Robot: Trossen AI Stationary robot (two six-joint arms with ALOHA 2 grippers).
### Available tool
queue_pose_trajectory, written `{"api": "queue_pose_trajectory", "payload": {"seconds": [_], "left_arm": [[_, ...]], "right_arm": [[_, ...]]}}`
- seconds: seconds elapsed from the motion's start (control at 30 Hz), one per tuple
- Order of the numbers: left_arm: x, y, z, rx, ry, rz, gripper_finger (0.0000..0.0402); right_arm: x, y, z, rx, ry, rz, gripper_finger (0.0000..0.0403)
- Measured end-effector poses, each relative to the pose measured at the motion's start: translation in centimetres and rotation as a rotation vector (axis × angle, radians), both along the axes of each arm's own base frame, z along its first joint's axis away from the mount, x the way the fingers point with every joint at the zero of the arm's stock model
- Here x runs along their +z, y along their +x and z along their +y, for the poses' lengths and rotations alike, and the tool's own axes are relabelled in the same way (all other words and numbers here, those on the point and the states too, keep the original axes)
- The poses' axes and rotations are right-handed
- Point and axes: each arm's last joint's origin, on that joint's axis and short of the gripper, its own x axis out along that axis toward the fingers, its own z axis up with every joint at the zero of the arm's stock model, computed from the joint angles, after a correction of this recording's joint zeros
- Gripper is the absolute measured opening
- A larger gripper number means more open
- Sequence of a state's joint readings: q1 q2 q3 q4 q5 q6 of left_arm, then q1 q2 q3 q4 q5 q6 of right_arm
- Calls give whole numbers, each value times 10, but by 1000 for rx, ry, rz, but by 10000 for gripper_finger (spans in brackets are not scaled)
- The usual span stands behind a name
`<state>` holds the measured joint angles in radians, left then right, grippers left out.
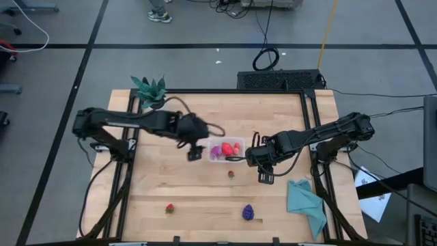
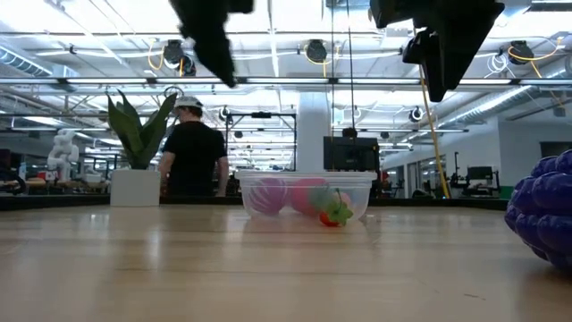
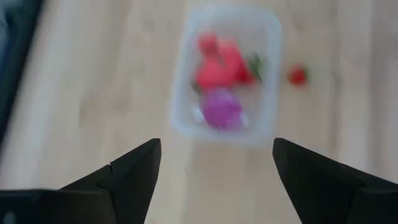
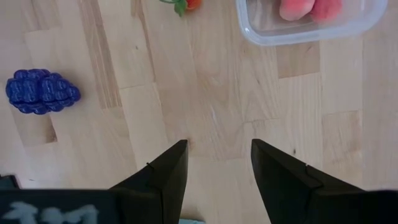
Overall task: Pick and placing Produce into tupperware
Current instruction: Put the left red strawberry into the transparent bin
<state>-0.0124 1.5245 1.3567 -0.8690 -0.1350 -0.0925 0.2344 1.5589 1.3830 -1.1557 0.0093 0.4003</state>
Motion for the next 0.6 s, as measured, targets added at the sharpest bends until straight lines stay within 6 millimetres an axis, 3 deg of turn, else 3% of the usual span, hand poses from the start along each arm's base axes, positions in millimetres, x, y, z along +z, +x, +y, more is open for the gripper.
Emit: {"api": "queue_pose_trajectory", "payload": {"seconds": [0.1, 0.3, 0.6], "left_arm": [[1, -17, -25, 32, -60, 74, 310], [-22, -40, -82, 77, -168, 223, 313], [-39, -76, -156, 138, -267, 253, 310]], "right_arm": [[0, 0, 0, 0, 0, -2, 169], [0, 1, 0, 0, 3, -13, 169], [1, 4, 1, -22, 19, -35, 169]]}}
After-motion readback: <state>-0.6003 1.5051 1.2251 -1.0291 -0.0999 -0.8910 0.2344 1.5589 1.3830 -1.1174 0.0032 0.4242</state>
